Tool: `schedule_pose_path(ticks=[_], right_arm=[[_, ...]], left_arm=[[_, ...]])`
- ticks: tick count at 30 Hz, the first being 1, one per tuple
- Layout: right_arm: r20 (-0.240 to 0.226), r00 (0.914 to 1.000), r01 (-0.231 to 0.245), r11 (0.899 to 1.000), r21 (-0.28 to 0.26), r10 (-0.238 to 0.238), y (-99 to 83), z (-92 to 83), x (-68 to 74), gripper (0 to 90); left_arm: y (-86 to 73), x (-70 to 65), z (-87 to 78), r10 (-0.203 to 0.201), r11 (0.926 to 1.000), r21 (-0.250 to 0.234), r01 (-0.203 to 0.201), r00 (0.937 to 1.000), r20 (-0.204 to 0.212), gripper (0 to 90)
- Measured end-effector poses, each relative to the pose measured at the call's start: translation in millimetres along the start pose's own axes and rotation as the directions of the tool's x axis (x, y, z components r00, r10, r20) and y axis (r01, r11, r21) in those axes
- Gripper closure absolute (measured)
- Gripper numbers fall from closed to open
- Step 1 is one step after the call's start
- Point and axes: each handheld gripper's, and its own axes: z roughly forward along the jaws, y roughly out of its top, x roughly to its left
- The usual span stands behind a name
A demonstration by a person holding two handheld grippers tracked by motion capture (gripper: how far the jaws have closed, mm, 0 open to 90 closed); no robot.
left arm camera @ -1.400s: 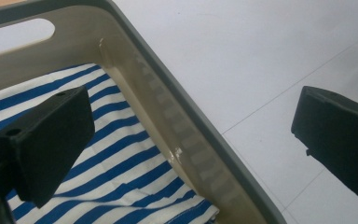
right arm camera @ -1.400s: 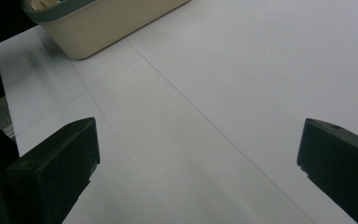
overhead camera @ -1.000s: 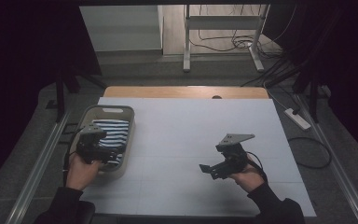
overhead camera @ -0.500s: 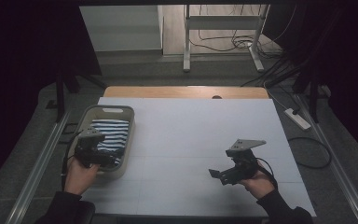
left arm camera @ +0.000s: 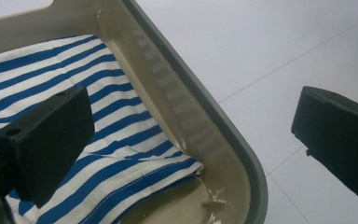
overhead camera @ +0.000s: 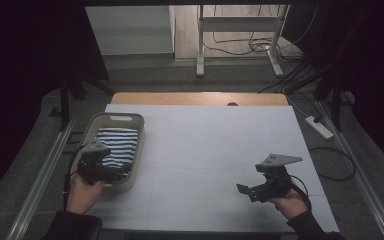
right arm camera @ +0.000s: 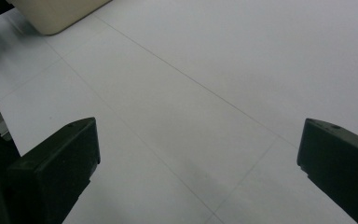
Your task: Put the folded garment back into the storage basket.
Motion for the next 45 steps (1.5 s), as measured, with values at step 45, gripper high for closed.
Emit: schedule_pose_path(ticks=[45], right_arm=[[0.180,0.9755,-0.122,0.992,-0.040,0.127,-54.8,-64.2,-13.8,0.0]], left_arm=[[-35.5,-2.6,-24.6,-0.017,0.9995,-0.027,0.015,0.9982,-0.057,0.0]])
